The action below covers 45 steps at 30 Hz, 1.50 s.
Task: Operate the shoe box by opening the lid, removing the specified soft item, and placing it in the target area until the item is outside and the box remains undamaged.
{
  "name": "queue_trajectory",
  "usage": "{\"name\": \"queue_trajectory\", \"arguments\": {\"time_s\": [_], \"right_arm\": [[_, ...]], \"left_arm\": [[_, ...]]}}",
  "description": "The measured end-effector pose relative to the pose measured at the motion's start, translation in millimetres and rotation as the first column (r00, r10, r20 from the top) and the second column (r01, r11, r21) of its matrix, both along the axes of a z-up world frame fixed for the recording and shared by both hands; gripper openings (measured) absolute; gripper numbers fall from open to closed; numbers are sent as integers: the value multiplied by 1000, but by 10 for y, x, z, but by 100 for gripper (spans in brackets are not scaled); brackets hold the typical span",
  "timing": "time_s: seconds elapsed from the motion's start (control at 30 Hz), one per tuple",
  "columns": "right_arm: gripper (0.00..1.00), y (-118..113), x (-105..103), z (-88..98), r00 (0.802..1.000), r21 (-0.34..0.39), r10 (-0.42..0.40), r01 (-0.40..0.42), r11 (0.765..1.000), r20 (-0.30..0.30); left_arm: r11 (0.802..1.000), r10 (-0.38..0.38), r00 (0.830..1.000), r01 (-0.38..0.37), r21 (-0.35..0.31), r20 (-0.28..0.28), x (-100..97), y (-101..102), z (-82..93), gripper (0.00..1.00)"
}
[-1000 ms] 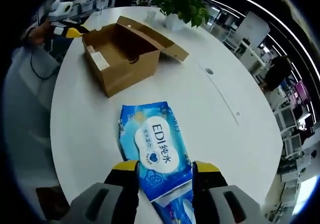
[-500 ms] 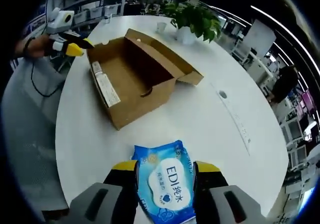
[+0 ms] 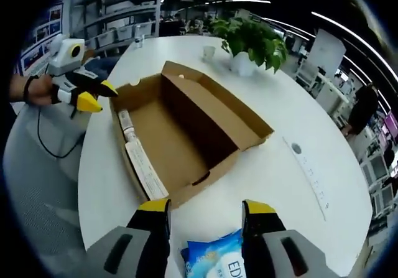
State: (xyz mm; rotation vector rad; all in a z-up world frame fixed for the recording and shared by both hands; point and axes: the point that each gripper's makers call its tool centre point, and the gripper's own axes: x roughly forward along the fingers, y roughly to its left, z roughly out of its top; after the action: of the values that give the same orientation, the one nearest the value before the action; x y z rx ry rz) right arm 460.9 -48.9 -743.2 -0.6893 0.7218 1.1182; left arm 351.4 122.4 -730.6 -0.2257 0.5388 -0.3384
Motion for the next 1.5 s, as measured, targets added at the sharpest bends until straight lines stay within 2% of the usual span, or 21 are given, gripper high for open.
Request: {"name": "queue_trajectory", "arguments": {"time_s": [0.2, 0.57, 0.87, 1.33, 1.5], "right_arm": [[44, 213, -45, -41, 999, 4, 44, -44, 999, -15], [49, 462, -127, -158, 991, -13, 122, -123, 992, -55], [54, 562, -108, -247, 974, -44, 193, -199, 979, -120], [57, 775, -244, -349, 939, -63, 294, -309, 949, -178], [62, 797, -277, -423, 925, -85, 318, -341, 936, -208]], "left_arm": [[1000, 8, 1000, -8, -8, -3, 14, 16, -5, 36], [1000, 15, 1000, -15, -15, -5, 17, 26, -13, 36], [1000, 9, 1000, -10, -13, -6, 14, 12, -15, 36], [1000, 18, 1000, -18, -18, -9, 46, 49, -41, 36], [1000, 20, 1000, -20, -20, -9, 56, 50, -49, 36]]}}
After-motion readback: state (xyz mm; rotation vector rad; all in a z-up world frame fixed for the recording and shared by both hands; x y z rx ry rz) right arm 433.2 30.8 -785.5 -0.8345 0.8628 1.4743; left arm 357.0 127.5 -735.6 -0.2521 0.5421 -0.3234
